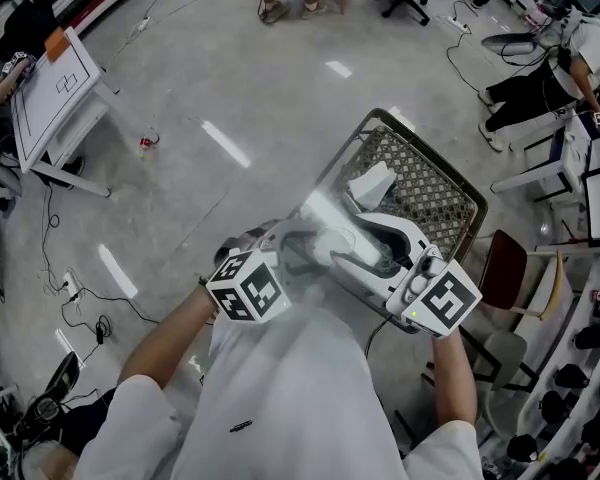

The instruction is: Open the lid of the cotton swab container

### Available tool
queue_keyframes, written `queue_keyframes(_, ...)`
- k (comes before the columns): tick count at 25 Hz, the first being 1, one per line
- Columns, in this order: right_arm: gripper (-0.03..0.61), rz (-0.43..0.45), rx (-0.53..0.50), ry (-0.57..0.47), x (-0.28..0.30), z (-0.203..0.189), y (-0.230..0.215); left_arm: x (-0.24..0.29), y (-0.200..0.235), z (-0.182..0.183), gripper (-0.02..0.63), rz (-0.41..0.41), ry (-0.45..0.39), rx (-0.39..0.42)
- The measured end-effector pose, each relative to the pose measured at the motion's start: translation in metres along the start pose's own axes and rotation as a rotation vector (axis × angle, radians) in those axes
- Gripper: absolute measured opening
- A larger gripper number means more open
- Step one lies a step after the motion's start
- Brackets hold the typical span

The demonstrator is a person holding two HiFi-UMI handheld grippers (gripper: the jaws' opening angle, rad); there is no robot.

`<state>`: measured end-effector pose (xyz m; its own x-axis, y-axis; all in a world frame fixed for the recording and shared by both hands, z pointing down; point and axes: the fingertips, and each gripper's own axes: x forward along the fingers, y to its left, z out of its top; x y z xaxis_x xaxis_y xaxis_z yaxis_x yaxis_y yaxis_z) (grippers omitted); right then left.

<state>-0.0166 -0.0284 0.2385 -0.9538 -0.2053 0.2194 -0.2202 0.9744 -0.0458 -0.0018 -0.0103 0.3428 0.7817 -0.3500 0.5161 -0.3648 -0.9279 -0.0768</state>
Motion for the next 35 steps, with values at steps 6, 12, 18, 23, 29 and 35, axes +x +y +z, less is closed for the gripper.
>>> queue_keyframes(6, 0.107, -0.147, -0.068, -0.069, -0.005, 0.009, -0.030, 0.004, -0.013, 0.000, 0.216, -0.024, 0.000, 0.009)
queue_keyframes(12, 0.086, -0.223, -0.070, -0.047, -0.004, -0.002, -0.049, 0.003, -0.018, 0.006, 0.216, -0.039, -0.018, 0.014)
queue_keyframes(18, 0.086, -0.254, -0.049, -0.052, -0.011, -0.013, -0.051, 0.003, -0.019, 0.007, 0.216, -0.036, -0.019, 0.001)
queue_keyframes(23, 0.086, -0.290, -0.030, -0.086, -0.018, -0.010, -0.043, 0.004, -0.024, 0.007, 0.218, -0.047, -0.022, -0.031)
queue_keyframes(29, 0.086, -0.356, -0.008, -0.150, -0.039, -0.002, -0.044, 0.009, -0.011, 0.011, 0.218, -0.006, -0.029, -0.081)
queue_keyframes(35, 0.086, -0.504, 0.008, -0.169, -0.076, -0.006, -0.051, 0.008, 0.004, 0.026, 0.218, 0.039, -0.074, -0.129)
